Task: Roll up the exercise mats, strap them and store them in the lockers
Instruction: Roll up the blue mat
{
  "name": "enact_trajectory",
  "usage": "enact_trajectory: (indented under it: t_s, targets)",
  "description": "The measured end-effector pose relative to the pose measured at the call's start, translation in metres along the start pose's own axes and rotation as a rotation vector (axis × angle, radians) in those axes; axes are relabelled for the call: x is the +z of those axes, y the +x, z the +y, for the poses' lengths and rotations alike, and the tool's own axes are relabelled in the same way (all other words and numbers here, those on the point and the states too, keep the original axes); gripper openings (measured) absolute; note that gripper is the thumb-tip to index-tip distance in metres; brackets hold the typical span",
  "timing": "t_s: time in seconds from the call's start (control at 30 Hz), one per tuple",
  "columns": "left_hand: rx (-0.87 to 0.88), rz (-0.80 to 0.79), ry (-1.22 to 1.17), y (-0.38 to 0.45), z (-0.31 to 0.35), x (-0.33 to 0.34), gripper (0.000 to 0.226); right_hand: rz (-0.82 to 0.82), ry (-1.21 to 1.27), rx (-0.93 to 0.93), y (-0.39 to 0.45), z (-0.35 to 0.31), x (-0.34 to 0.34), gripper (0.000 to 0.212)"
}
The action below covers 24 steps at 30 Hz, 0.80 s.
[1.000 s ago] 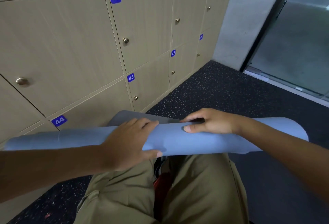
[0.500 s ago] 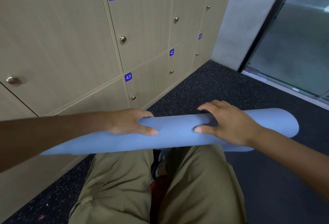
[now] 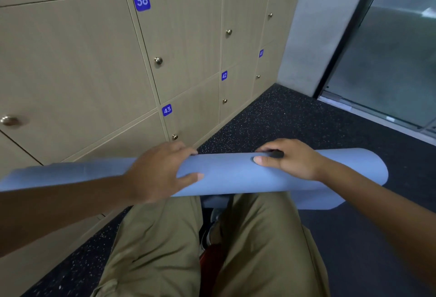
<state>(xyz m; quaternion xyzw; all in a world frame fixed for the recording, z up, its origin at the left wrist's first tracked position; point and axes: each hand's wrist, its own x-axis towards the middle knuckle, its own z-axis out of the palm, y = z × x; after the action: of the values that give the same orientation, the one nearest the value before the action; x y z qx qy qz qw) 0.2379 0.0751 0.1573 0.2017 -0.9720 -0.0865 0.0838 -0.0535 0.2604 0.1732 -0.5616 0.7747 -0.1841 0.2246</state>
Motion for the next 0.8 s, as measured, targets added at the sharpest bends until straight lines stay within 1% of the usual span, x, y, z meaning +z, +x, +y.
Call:
enact_trajectory:
  t_s: [0.07,0.13,0.2,0.3,0.4,0.53,0.57,0.63,0.7,0.73,0.8]
  targets:
    - [0.050,0.079,0.157,-0.009,0.001,0.013,0.090,-0.045,0.053,0.024,0.011,0.003,-0.005,0.031]
    - [0.061,0.120,0.287,-0.009,0.001,0.025,0.107,-0.107,0.074,0.055,0.021,0.003,-0.010,0.030]
    - [0.039,0.084,0.357,-0.001,0.001,0.030,0.118,-0.152,0.074,0.096,0.032,0.001,-0.013,0.034]
    - [-0.007,-0.042,0.324,0.013,-0.005,0.026,0.114,-0.205,0.046,0.127,0.043,-0.003,-0.014,0.038]
    - [-0.048,-0.177,0.223,0.026,-0.011,0.016,0.099,-0.190,0.028,0.116,0.043,-0.004,-0.012,0.040]
    - [-0.135,-0.302,0.065,0.043,-0.016,0.004,0.076,-0.059,-0.030,0.019,0.038,0.004,-0.008,0.037]
    - [-0.149,-0.336,-0.019,0.048,-0.020,0.001,0.072,-0.067,-0.061,0.002,0.036,0.006,-0.008,0.045]
    - [-0.178,-0.410,-0.226,0.057,-0.028,-0.006,0.064,-0.117,-0.147,-0.002,0.033,0.010,-0.004,0.072]
    - [-0.183,-0.504,-0.349,0.065,-0.034,-0.012,0.060,-0.120,-0.259,-0.011,0.033,0.012,0.004,0.092]
    - [-0.183,-0.556,-0.387,0.070,-0.036,-0.013,0.058,-0.104,-0.299,-0.020,0.034,0.013,0.007,0.096]
    - [-0.196,-0.637,-0.420,0.078,-0.039,-0.014,0.056,-0.099,-0.297,-0.010,0.042,0.015,0.009,0.094]
